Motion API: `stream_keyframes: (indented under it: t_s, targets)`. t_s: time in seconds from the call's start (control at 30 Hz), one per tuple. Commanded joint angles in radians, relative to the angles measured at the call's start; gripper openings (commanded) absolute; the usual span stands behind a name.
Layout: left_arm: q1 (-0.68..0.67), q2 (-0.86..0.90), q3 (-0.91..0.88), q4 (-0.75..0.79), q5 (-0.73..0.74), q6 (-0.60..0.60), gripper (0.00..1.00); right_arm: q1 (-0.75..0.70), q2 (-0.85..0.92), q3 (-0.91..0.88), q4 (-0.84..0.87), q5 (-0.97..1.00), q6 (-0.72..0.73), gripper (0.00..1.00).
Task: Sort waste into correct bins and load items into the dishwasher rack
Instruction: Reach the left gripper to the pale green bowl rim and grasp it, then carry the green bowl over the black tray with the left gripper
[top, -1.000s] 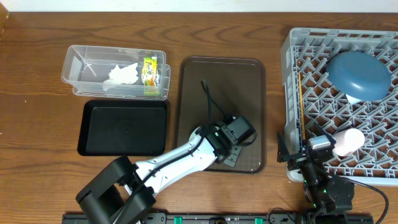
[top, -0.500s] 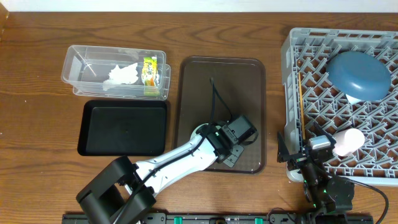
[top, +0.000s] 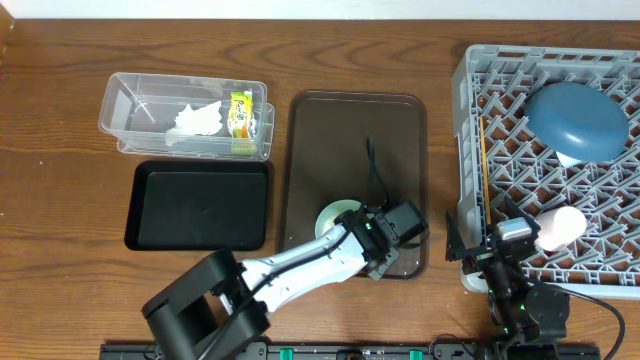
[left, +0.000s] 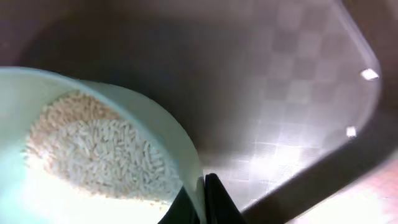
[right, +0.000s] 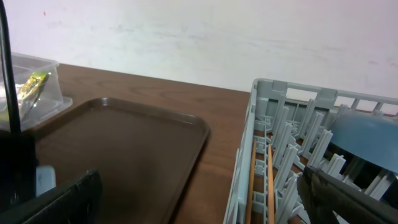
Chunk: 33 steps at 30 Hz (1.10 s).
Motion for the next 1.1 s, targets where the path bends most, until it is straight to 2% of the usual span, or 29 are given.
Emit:
stream_keyframes:
  t_s: [0.0, 0.17, 0.3, 0.47, 0.67, 0.9, 1.07]
  targets:
    - [0.022, -0.077, 0.062, -0.036, -0.024, 0.010, 0.06, -0.010, -0.002, -0.004, 0.000, -0.001, 0.013, 0.99]
    - [0.118, -0.211, 0.119, -0.109, -0.024, 0.002, 0.06, -0.010, -0.002, -0.004, 0.000, -0.001, 0.013, 0.99]
    - [0.278, -0.325, 0.124, -0.158, 0.029, -0.066, 0.06, -0.010, -0.002, -0.004, 0.000, -0.001, 0.013, 0.99]
    - [0.549, -0.377, 0.114, -0.179, 0.336, -0.066, 0.06, -0.010, -0.002, -0.004, 0.000, -0.001, 0.013, 0.99]
    - [0.914, -0.339, 0.070, -0.172, 0.768, -0.049, 0.07, -0.010, -0.002, -0.004, 0.000, -0.001, 0.013, 0.99]
    - [1.199, -0.271, -0.047, -0.044, 1.238, 0.031, 0.06, -0.010, -0.002, -0.004, 0.000, -0.001, 0.013, 0.99]
    - [1.320, -0.232, -0.171, 0.061, 1.463, 0.064, 0.06, -0.010, -0.002, -0.004, 0.000, -0.001, 0.013, 0.99]
